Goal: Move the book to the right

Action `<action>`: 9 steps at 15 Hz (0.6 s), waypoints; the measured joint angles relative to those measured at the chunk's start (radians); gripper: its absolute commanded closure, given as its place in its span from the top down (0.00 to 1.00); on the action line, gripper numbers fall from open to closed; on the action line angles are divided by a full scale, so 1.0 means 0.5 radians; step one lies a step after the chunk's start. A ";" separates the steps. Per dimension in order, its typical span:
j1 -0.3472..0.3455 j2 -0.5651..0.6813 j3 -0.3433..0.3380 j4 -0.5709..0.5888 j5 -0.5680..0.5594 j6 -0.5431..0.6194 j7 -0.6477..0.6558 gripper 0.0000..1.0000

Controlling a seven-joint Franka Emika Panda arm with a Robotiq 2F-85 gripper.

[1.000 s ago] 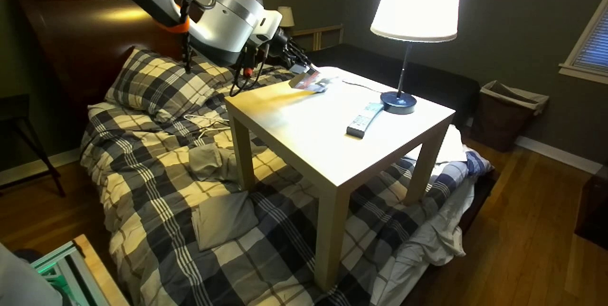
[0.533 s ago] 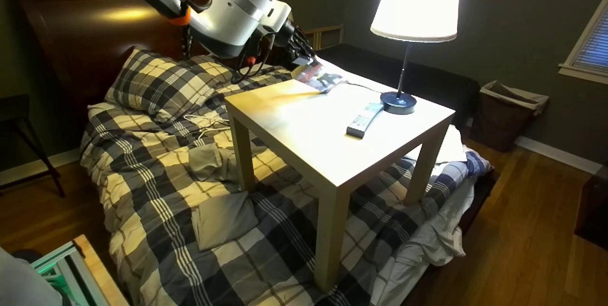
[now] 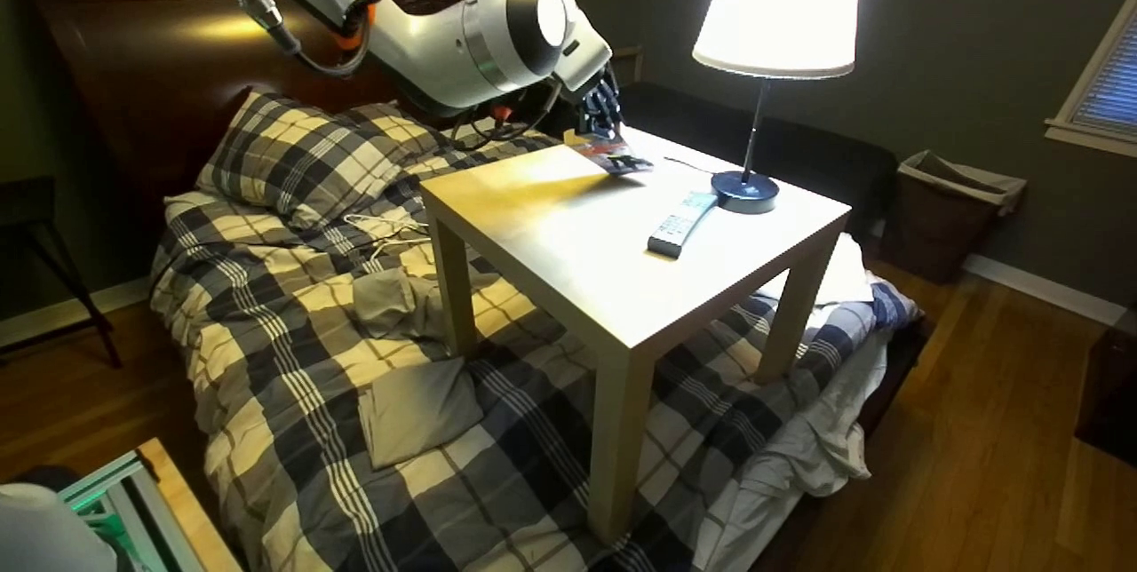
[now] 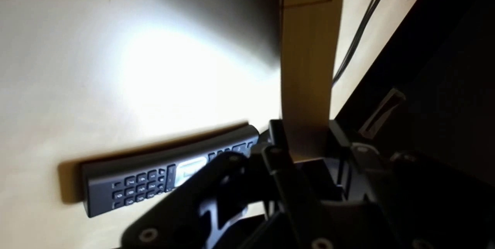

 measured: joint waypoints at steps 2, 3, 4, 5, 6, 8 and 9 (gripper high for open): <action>-0.188 0.006 0.186 -0.068 0.323 0.034 -0.231 0.07; -0.283 0.011 0.291 -0.087 0.483 0.034 -0.350 0.07; -0.373 0.018 0.392 -0.094 0.648 0.027 -0.478 0.07; -0.447 0.021 0.471 -0.094 0.812 0.010 -0.611 0.07; -0.504 0.017 0.523 -0.091 0.976 -0.018 -0.748 0.07; -0.590 0.002 0.574 -0.071 1.225 -0.112 -0.970 0.07; -0.624 -0.013 0.578 -0.064 1.305 -0.168 -1.052 0.07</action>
